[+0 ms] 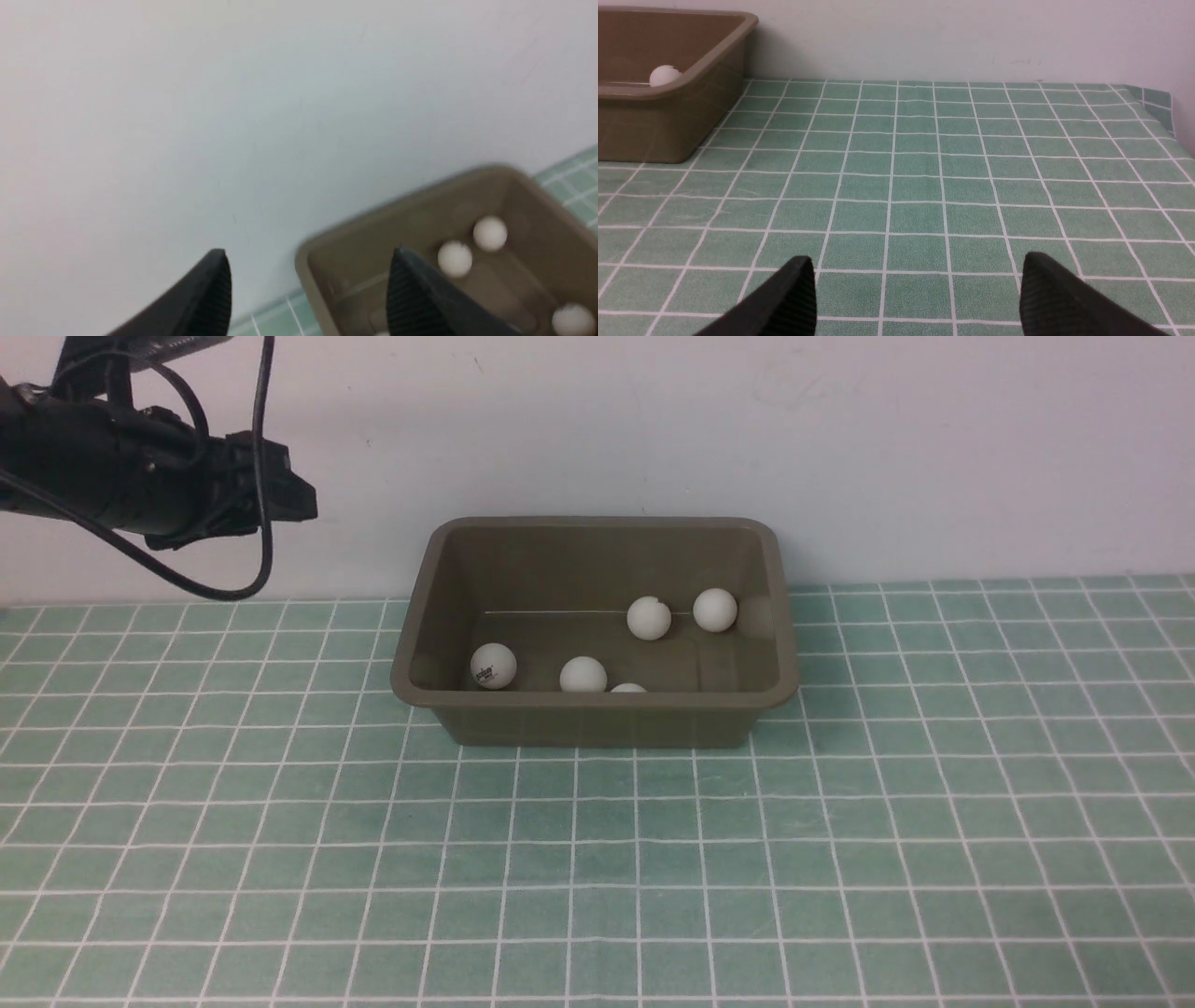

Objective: Put the table tennis balls in the box on the green coffee tablecloth.

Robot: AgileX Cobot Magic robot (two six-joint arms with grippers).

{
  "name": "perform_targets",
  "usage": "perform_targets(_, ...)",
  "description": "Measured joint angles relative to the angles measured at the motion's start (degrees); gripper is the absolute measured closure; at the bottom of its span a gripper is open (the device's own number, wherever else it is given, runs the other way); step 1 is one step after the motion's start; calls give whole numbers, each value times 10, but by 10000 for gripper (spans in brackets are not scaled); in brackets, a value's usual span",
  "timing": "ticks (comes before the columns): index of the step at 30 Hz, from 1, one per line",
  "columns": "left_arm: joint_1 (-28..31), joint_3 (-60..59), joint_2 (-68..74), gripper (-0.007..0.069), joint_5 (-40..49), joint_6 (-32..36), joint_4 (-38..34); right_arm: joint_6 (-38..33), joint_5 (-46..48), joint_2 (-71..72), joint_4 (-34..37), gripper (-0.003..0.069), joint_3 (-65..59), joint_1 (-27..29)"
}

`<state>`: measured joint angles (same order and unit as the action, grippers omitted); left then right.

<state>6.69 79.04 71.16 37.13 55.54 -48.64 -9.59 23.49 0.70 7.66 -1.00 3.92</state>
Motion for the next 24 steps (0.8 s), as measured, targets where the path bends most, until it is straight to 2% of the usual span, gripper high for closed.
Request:
perform_targets(9,0,-56,-250,220,120,-46,34,0,0,0,0,127,0,0)
perform_targets(14,0,-211,-373,220,100,-46,54,0,0,0,0,127,0,0)
perform_targets(17,0,-358,-432,220,9,-46,74,0,0,0,0,127,0,0)
perform_targets(20,0,-506,-471,220,-119,-47,68,0,0,0,0,127,0,0)
perform_targets(24,-17,-683,-534,220,-304,-46,-5,0,-1,0,0,127,0,0)
